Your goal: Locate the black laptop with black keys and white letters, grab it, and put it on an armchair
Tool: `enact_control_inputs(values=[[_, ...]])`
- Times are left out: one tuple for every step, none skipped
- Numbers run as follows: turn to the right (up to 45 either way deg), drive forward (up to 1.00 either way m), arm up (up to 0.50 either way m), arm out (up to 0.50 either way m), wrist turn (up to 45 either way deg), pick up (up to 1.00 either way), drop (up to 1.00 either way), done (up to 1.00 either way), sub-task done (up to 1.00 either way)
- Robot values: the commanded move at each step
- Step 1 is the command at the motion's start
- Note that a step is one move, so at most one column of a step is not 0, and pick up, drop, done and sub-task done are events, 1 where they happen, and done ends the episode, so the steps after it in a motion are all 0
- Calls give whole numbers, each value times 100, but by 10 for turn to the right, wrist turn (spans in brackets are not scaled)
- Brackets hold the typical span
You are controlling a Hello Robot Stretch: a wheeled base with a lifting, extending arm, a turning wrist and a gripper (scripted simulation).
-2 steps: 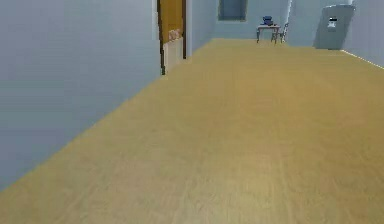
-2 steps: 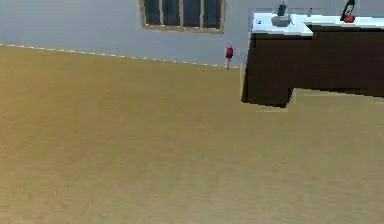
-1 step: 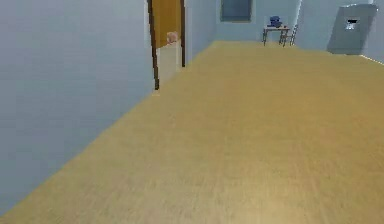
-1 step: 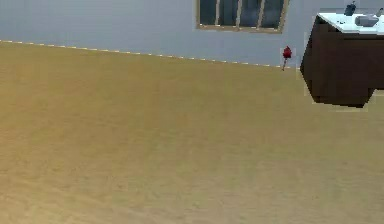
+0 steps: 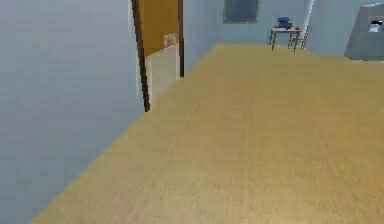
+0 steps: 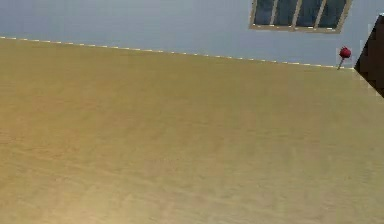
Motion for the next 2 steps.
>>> enact_control_inputs(values=[[0, 100, 0, 0, 0, 0, 0, 0, 0], [0, 100, 0, 0, 0, 0, 0, 0, 0]])
